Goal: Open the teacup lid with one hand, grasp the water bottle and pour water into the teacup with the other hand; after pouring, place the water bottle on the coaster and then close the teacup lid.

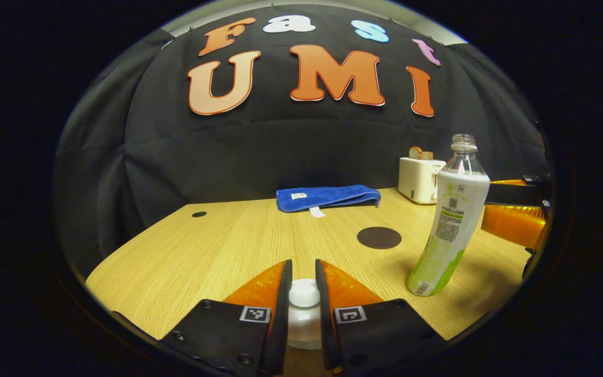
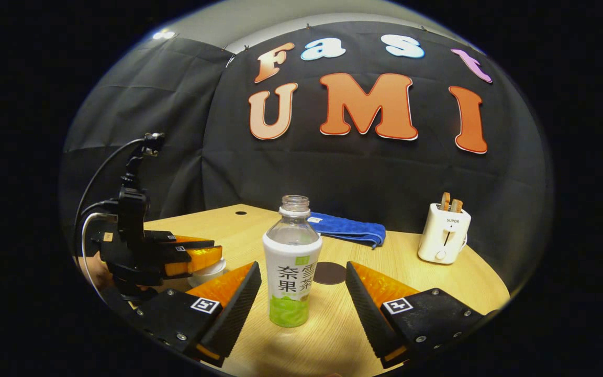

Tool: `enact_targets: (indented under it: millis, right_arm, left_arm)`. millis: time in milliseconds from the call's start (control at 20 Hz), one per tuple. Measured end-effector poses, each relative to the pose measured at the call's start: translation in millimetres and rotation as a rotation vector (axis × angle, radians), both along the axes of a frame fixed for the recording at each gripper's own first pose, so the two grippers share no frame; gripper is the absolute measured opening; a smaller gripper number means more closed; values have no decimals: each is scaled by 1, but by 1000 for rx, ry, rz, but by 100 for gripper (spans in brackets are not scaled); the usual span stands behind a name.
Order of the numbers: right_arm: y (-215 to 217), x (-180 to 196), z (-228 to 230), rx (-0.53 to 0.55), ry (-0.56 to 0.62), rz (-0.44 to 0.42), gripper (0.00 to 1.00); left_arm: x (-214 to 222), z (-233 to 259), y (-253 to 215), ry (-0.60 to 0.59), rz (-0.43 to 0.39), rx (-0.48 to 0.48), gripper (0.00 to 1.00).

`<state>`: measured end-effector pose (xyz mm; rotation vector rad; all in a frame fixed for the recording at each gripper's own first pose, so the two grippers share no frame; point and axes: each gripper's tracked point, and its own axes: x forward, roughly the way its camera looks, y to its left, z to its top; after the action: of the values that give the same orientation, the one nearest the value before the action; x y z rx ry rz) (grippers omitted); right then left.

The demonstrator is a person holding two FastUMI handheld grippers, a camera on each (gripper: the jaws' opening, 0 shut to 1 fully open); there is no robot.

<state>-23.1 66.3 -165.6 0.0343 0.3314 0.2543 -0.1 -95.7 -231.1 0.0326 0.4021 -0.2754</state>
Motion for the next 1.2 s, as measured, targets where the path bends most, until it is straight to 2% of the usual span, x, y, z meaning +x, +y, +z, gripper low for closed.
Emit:
enact_targets:
  millis: [400, 650, 750, 850, 900, 1000, 1050, 1200]
  right_arm:
    - [16, 2, -18, -16, 38, 52, 98]
    - [28, 19, -44, -18, 102, 50, 97]
    - [30, 24, -57, -13, 150, 32, 92]
    - [33, 22, -65, 5, 200, 14, 81]
    - [34, 21, -66, 19, 212, 6, 72]
    - [36, 21, -63, 21, 230, 13, 62]
    - [35, 24, -62, 8, 232, 9, 64]
    - [28, 30, -52, -54, 208, 2, 62]
  left_arm:
    - [4, 33, 11, -89, 23, 2, 29]
    - [4, 49, 36, -119, 79, 0, 29]
    - [4, 49, 51, -117, 108, -3, 30]
    - [4, 46, 68, -109, 139, -7, 30]
    - [1, 44, 75, -103, 150, -9, 30]
    - [-1, 41, 91, -93, 174, -11, 31]
    - [-2, 39, 98, -92, 188, -6, 29]
    - [-2, 36, 118, -88, 217, 5, 31]
